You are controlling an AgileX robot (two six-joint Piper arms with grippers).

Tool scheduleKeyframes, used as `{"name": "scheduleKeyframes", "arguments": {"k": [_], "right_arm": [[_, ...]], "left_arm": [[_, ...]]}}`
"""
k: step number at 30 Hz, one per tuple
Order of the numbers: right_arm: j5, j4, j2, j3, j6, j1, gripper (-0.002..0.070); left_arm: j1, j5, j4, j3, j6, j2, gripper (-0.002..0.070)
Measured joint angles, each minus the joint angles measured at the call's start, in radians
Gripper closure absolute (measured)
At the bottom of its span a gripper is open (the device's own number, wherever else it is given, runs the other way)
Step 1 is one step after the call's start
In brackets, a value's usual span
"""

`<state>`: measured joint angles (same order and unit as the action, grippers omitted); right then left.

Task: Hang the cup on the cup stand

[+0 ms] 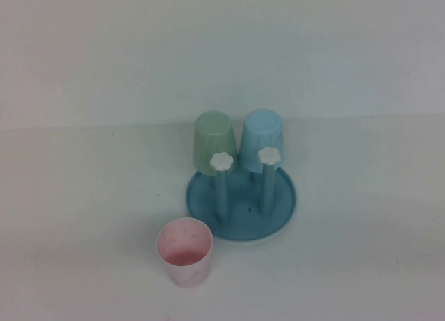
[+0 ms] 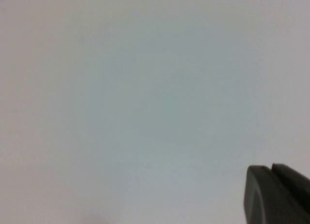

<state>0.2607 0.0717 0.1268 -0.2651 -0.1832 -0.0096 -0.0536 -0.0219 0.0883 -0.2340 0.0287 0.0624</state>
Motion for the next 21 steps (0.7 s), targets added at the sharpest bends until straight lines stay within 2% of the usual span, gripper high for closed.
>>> {"name": "scheduleKeyframes", "arguments": {"k": [4,8,12,15,16,19,21], "right_arm": [[0.051,0.015,0.113,-0.017,0.0,0.0,0.0678],[0.055,0.031,0.186,-0.017,-0.002,0.0,0.0678],[0.055,0.095,0.217,-0.017,-0.002,0.0,0.0678],[0.055,0.145,0.224,-0.017,-0.032,0.0,0.0678],[0.055,0.153,0.224,-0.017,-0.046,0.0,0.0678],[0.055,0.164,0.224,-0.017,-0.067,0.0,0.0678],[0.055,0.166,0.224,-0.017,-0.071,0.0,0.0678]], "left_arm": [[0.0,-0.062,0.017,0.006,-0.002,0.004,0.0674],[0.0,-0.263,0.027,-0.046,-0.002,0.033,0.0674],[0.0,-0.43,0.154,-0.097,0.116,0.107,0.066],[0.0,-0.481,0.287,-0.125,0.264,0.193,0.0564],[0.0,-0.49,0.341,-0.137,0.297,0.226,0.051],[0.0,-0.521,0.457,-0.182,0.347,0.333,0.035],[0.0,-0.563,0.508,-0.228,0.381,0.413,0.0285]]}}
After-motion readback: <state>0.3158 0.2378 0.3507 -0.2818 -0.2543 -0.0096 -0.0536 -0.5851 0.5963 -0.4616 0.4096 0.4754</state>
